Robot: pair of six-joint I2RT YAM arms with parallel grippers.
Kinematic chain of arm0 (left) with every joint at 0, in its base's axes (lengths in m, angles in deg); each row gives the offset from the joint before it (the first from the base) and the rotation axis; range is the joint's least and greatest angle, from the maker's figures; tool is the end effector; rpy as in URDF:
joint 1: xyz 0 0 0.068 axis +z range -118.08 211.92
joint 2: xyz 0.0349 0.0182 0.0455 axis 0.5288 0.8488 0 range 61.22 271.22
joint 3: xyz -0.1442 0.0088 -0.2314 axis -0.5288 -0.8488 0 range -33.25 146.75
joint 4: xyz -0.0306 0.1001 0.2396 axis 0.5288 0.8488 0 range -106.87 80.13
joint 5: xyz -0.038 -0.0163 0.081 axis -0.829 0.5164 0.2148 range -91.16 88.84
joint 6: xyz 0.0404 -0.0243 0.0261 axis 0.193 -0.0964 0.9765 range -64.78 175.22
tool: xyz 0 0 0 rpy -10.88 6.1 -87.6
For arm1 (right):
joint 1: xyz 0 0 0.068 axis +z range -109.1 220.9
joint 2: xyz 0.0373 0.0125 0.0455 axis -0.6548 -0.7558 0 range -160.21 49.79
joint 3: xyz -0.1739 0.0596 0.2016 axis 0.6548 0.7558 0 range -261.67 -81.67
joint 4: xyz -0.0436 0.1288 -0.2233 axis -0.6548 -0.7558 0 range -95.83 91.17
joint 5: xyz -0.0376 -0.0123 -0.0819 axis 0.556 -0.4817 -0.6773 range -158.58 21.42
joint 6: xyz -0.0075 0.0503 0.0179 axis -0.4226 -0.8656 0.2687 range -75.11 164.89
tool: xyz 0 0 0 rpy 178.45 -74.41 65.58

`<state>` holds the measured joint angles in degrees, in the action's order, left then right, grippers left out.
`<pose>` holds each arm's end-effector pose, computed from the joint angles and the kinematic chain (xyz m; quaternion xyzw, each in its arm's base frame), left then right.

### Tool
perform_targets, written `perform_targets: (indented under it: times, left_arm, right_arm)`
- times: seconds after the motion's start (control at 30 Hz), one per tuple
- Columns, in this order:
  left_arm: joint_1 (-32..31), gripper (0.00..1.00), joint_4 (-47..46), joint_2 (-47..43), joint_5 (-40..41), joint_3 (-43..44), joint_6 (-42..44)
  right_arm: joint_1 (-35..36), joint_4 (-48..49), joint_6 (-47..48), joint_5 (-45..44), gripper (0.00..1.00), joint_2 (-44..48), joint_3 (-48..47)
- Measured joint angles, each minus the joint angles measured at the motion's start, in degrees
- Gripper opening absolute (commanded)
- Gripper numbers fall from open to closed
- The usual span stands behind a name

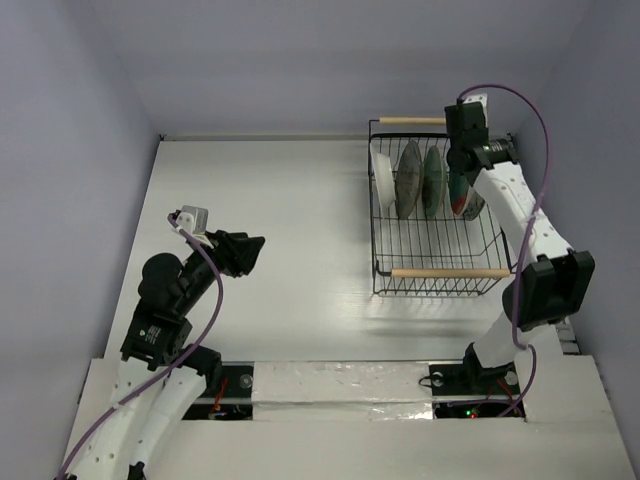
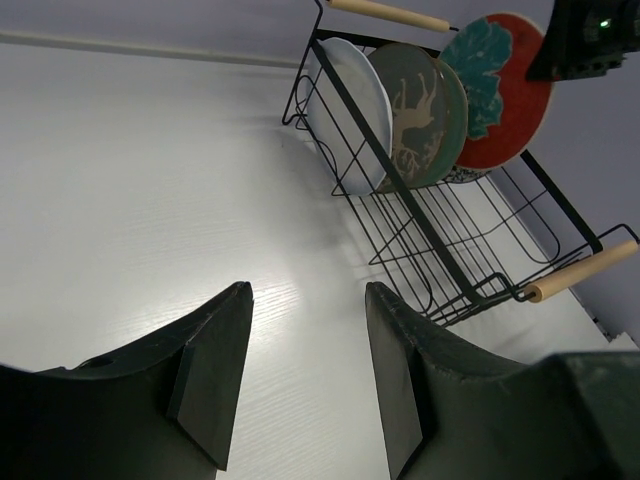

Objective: Unload the plates from the dish rack

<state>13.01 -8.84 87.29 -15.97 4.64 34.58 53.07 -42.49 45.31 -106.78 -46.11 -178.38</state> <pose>0.1093 -0.0471 0.3456 0.0839 0.6790 -0.3279 0.6515 0.3624 0.0556 0.3701 0.0351 0.8752 -0.2597 0.4066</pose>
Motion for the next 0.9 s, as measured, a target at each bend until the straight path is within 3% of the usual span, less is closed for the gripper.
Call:
perform_targets:
  times: [0.37,0.6,0.73,0.9]
  left_arm:
    - [-0.11,0.46,0.0,0.0,0.07,-0.02,0.0]
    - [-0.09,0.46,0.0,-0.02,0.61,-0.02,0.0]
    - [-0.09,0.44,0.39,-0.83,1.88,-0.02,-0.02]
    - [-0.11,0.43,1.4,-4.83,4.63,-0.02,-0.04]
  right_arm:
    - [3.76,-0.9,-0.2,-2.82,0.0,17.94,-3.39]
    - [7.72,6.12,-8.22,15.19,0.0,30.12,0.09]
    - [13.81,15.47,-15.56,26.69,0.0,27.26,2.32]
    - [21.44,29.94,-25.31,36.0,0.0,11.45,2.1]
